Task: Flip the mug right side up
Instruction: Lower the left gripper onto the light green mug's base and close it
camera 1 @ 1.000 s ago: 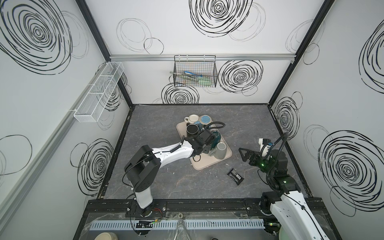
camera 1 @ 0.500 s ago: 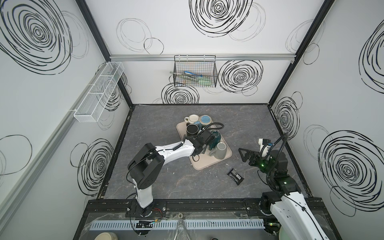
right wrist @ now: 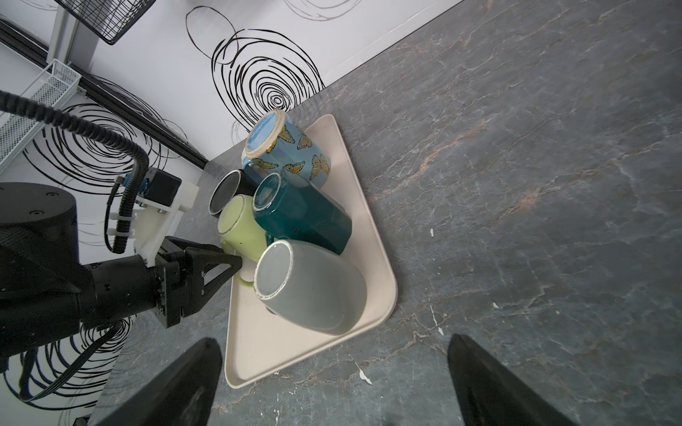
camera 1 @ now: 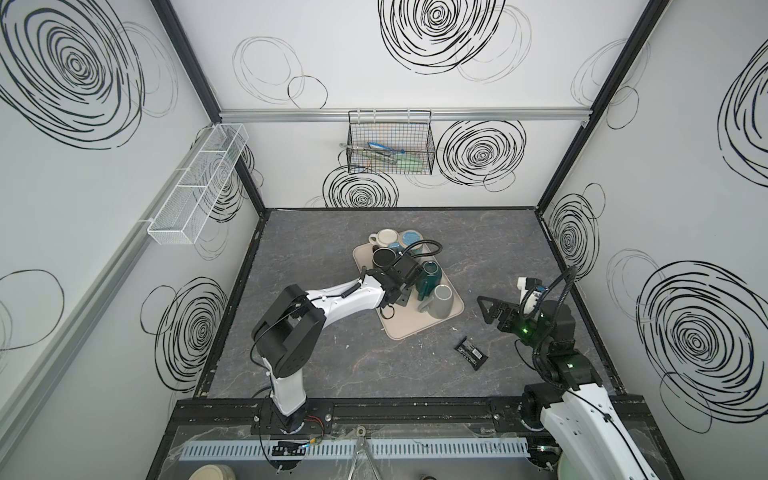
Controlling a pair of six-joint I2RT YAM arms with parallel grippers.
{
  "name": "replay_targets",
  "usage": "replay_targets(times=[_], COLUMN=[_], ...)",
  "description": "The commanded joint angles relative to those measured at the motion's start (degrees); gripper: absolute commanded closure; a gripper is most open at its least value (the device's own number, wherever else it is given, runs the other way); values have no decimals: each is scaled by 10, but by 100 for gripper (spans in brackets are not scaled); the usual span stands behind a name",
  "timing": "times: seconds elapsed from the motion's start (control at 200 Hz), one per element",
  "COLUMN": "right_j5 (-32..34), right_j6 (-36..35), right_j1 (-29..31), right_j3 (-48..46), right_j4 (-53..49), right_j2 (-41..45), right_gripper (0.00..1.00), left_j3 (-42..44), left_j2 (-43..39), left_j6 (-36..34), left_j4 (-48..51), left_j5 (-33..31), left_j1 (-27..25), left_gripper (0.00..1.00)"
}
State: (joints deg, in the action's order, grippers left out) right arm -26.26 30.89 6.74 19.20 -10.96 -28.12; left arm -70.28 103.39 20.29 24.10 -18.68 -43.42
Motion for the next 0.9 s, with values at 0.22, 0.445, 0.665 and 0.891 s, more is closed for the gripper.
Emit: replay_targets(times=[0.22, 0.445, 0.665, 0.891], right_j5=[13, 9, 11, 14], right_j6=[6, 6, 6, 7], right_j1=[2, 2, 3, 2], right_j3=[-3, -2, -2, -2], right_j4=[-12, -14, -14, -15], right_j2=[4, 4, 4, 4], right_gripper=[0, 0, 0, 0], left_j3=[-17, -28, -24, -28], left_j2=[14, 35, 35, 37], left_j6=[-6, -6, -4, -6], left_j4=[0, 6, 3, 4], left_j5=[16, 22, 22, 19], left_j1=[7, 5, 4, 4], left_gripper=[63, 67, 74, 83])
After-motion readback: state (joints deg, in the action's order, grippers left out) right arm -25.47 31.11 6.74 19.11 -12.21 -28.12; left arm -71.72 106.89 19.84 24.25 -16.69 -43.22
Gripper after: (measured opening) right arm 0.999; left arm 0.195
